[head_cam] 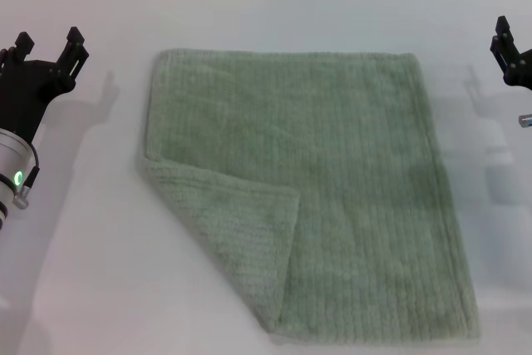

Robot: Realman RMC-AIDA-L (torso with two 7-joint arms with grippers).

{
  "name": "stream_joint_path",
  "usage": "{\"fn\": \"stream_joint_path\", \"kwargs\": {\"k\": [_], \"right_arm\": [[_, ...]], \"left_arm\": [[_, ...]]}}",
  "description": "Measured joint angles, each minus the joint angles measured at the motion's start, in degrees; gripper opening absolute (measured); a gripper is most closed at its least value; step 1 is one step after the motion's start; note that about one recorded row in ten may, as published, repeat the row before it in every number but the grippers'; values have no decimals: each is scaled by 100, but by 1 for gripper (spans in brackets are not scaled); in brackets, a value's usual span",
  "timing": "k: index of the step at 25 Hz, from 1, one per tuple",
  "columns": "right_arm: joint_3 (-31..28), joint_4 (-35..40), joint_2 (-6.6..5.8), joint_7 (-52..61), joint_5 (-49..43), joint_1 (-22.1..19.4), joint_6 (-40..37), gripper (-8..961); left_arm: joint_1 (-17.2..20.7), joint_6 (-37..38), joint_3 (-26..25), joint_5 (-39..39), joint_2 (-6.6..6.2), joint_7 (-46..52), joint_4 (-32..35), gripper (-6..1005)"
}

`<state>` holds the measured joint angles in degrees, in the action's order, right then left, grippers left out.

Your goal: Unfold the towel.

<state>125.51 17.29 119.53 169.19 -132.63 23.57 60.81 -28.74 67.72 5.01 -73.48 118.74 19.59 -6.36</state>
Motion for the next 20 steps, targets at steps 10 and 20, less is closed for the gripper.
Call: {"fn": "stream_joint_path", "kwargs": {"k": [10,20], "right_arm": [[1,-6,0,0,0,1,0,700],[5,11,0,0,-9,-5,0,699]], "left_arm": [[43,97,0,0,0,0,-29,802],[54,151,0,0,0,0,-32,801]]}}
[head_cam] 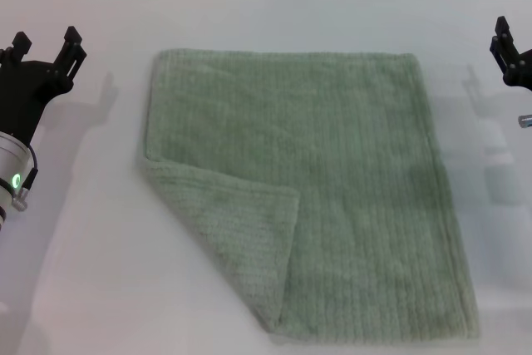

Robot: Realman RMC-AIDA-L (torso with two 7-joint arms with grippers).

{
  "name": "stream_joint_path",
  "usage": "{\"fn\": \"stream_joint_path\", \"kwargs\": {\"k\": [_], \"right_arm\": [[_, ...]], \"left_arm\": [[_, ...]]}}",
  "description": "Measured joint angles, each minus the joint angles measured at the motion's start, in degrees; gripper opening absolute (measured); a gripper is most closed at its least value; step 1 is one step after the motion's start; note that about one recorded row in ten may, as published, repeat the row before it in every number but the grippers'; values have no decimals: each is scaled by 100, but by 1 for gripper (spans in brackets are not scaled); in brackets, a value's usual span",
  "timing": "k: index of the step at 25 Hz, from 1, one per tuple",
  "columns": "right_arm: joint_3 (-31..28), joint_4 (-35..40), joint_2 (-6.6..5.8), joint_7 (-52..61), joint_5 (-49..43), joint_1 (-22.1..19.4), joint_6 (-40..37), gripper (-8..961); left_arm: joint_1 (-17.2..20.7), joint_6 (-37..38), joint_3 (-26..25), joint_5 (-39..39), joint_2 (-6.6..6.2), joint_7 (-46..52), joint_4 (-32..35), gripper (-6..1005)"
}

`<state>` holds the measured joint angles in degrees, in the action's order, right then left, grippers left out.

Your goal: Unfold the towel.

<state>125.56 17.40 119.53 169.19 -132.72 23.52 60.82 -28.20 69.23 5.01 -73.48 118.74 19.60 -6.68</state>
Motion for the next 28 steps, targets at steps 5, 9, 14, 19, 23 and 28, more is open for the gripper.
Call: {"fn": "stream_joint_path", "kwargs": {"k": [5,9,14,19,23,28], "right_arm": [[15,1,0,0,-11,2,0,699],[26,0,0,0,-10,3,0,686],[38,-24,0,0,-47,-2,-5,630],[103,129,2,3,-48,-12,-137,537],[98,597,-25,1,-47,-15,-699,463],[-115,1492,-45,-620,-47,-109,-1684,130]], "left_arm": [[-1,6,0,0,0,0,0,801],[4,6,0,0,0,0,0,802],[6,6,0,0,0,0,17,802],[8,6,0,0,0,0,30,802],[15,5,0,13,-3,0,47,802],[38,7,0,9,-13,0,54,802]]}}
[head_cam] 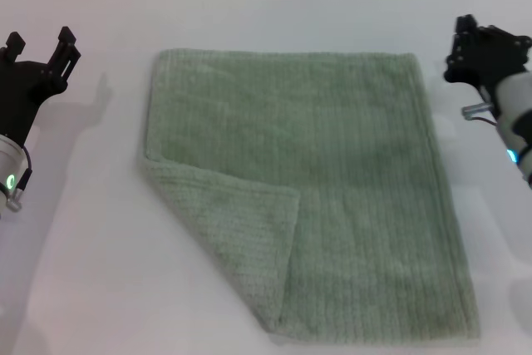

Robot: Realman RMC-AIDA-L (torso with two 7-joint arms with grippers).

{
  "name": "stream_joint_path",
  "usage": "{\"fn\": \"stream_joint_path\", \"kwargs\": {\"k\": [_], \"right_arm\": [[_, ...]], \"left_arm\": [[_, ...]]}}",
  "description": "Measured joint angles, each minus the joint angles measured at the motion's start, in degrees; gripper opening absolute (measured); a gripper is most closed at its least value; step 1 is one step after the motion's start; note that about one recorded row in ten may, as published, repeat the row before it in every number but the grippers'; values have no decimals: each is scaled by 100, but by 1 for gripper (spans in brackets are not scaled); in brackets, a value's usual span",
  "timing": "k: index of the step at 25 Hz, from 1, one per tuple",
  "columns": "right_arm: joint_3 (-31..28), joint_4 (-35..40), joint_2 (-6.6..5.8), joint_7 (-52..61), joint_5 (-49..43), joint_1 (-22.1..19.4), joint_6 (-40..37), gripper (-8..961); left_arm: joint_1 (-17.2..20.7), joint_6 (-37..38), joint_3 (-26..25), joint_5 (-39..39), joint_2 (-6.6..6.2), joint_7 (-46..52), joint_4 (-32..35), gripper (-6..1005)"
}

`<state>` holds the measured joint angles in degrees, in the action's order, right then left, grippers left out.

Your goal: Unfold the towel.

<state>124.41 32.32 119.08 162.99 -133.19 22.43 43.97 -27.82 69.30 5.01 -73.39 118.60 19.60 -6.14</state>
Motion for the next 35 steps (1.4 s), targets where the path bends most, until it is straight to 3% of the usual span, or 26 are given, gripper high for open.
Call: {"fn": "stream_joint_path", "kwargs": {"k": [2,3,8,14,19,26,35], "right_arm": [[-338,782,5,-696,0,-160,-846,27],[-338,782,5,-696,0,-160,-846,27],[-1000,2057,37,-1564,5,-479,-2533,29],[-2001,3435,47,-1743,33,-710,-5085,29],[-2789,4096,21,-1697,46,-613,-6990,29],[-3811,4152,-10,-1687,29,-45,-8982,28],[-4488,3403,-62,-1723,-410,800,-10030,29]], "left_arm": [[19,4,0,0,-3,1,4,802],[27,9,0,-1,-3,3,6,802],[62,16,0,1,-4,7,8,802],[87,41,0,14,-4,9,8,802],[88,50,0,14,-4,9,10,802],[66,63,0,2,-4,10,17,801],[33,83,0,-7,-4,9,17,801]]}}
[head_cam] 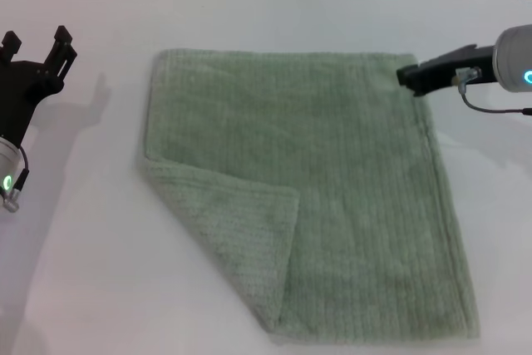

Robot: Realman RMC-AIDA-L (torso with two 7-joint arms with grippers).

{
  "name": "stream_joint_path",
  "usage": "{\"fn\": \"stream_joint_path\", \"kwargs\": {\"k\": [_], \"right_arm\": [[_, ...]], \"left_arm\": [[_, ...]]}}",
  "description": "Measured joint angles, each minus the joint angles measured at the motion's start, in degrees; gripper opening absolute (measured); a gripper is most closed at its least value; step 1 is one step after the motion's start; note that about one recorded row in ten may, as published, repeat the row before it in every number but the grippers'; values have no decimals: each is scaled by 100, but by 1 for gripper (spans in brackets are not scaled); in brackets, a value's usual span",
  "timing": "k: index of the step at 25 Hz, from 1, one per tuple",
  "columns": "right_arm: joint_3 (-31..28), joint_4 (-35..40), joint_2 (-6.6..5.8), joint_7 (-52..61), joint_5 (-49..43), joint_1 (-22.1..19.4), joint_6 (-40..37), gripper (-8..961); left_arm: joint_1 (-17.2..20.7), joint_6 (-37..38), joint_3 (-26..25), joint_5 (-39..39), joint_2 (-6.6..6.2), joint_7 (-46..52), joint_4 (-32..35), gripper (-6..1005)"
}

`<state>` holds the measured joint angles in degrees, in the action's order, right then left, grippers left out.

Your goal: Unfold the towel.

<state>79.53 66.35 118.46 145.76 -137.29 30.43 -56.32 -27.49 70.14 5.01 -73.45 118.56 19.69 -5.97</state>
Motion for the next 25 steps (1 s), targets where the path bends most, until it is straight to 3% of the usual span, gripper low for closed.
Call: {"fn": "stream_joint_path", "kwargs": {"k": [4,15,25], "right_arm": [[-192,-558,-24,-9,-287,460,-207,28],[-399,-1938,-286,-299,-420,1359,-294,26],[-748,-2555,-297,-870,-422,1658,-176,25]], "left_arm": [[-1,1,0,19,0,0,0,801],[10,10,-7,42,9,0,-20,801],[11,21,-9,43,16,0,-47,801]]}}
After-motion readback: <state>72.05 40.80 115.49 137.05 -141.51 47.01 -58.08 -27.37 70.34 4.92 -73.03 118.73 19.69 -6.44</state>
